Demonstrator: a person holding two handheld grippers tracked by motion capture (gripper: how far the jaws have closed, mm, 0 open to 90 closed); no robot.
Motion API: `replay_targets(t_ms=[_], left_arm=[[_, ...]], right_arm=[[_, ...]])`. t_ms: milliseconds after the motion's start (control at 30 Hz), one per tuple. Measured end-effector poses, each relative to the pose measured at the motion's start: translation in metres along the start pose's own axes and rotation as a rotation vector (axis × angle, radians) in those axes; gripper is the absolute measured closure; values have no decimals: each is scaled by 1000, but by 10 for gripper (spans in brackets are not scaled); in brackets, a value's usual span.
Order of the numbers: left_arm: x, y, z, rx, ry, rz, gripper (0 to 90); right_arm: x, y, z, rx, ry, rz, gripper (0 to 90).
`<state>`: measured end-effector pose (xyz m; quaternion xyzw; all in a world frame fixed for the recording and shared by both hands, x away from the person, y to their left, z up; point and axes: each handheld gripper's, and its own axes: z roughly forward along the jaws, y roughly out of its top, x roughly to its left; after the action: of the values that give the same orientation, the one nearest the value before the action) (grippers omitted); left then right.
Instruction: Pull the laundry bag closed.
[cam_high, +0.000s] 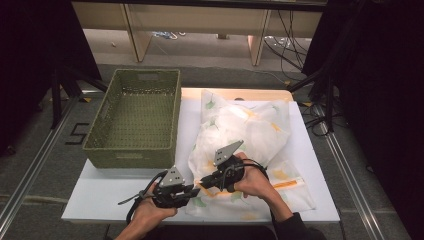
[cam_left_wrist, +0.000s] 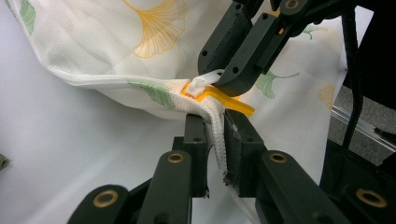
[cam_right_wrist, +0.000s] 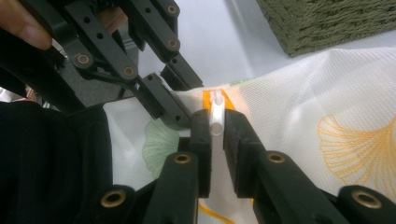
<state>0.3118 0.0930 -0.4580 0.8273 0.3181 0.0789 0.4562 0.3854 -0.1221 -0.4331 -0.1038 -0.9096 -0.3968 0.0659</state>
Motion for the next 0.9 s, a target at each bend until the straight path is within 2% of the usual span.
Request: replay_targets(t_ms=[67, 233, 267, 300, 333, 367, 400, 433, 467, 500, 533, 567, 600, 667, 700, 733, 767, 800, 867, 900], left_arm=[[-1, 0, 1, -7, -4, -10, 786], [1, 0, 0, 1, -5, -6, 755], [-1, -1, 1, -10, -9, -48, 755], [2, 0, 0, -1, -19, -26, 721], [1, -1, 0, -2, -24, -58, 707], [2, 0, 0, -9, -35, -61, 685], [5, 0, 0, 2, -50, -52, 656], [4, -1, -1, 12, -45, -89, 635], [6, -1, -1, 6, -57, -100, 622], [9, -2, -2, 5, -61, -92, 612], [10, -2, -3, 7, -62, -122, 606], [12, -2, -2, -4, -84, -136, 601], [14, -3, -3, 8, -90, -159, 588], [15, -3, -3, 13, -98, -161, 576], [19, -2, -4, 7, -106, -154, 578], [19, -2, -5, 1, -108, -181, 578], [21, -2, -6, 1, -112, -171, 577], [22, -2, -6, 1, -121, -182, 579], [22, -2, -6, 0, -108, -179, 593], [23, -1, -6, 10, -128, -174, 606]], right_arm=[[0, 0, 0, 7, -8, -2, 840], [1, 0, -1, 7, -31, -14, 845], [2, 1, 0, 9, -22, -4, 845], [2, 1, -1, 10, -35, -28, 845], [4, 1, -1, 25, -32, 10, 845], [5, 1, -1, 27, -32, 9, 846], [3, 2, 0, 18, -33, -27, 846], [3, 2, 0, 21, -44, -36, 845], [4, 2, 1, 24, -35, -29, 845], [5, 2, 0, 35, -46, -20, 846], [7, 2, 0, 45, -47, -10, 845], [6, 3, 0, 43, -52, -31, 846], [6, 3, 0, 45, -54, -35, 845], [7, 3, 0, 49, -50, -36, 846], [9, 3, 0, 64, -63, -26, 846], [8, 4, 0, 64, -64, -37, 846], [7, 4, 2, 54, -54, -61, 846], [7, 4, 2, 58, -52, -60, 846], [10, 4, 1, 72, -68, -39, 846], [10, 4, 2, 74, -68, -34, 846]])
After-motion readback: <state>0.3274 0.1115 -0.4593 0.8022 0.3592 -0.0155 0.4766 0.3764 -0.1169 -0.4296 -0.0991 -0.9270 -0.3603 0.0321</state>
